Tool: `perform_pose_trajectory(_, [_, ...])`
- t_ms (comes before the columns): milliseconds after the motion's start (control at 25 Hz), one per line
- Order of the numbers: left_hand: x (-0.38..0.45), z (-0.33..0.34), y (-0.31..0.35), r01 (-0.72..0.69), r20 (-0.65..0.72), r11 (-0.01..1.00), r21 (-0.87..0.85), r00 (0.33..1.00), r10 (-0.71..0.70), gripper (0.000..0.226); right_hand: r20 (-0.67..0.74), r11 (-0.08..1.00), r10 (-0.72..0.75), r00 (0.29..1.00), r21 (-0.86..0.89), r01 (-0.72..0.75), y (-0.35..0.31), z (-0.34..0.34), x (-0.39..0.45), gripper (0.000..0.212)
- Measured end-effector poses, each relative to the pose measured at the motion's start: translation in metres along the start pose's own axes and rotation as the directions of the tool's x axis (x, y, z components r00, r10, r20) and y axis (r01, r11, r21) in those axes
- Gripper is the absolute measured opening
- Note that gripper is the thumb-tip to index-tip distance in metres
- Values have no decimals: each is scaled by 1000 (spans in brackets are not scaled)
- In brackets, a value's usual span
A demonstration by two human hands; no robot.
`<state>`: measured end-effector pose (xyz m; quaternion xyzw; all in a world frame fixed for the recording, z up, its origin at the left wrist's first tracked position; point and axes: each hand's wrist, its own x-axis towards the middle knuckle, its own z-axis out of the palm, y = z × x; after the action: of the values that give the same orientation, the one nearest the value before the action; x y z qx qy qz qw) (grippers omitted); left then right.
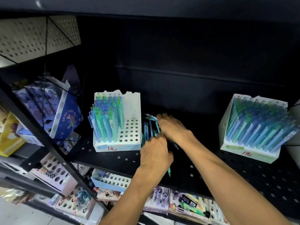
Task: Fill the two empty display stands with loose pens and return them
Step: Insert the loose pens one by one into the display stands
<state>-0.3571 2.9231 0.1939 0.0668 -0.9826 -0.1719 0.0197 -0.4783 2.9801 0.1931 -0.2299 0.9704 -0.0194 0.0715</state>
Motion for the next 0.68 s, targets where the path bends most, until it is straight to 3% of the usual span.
perform_pose_trajectory(160, [3,-2,-2,19,19,999,-40,1000,-18,34,-55,999,26,998,46,-24,5,11,8,36])
perform_pose_trajectory(320, [5,0,-2,19,30,998,-65,999,-17,31,-230,990,96,968,122,-69,16,-6,20,31])
perform_pose_trajectory(520, [6,-1,-8,21,41,993,-114,999,-16,30,-62,986,141,988,99,-134,16,1,46,35])
perform_pose_trajectory(680, [5,-2,-9,25,33,993,-119,999,-21,33,-33,987,148,988,61,-146,14,1,48,41])
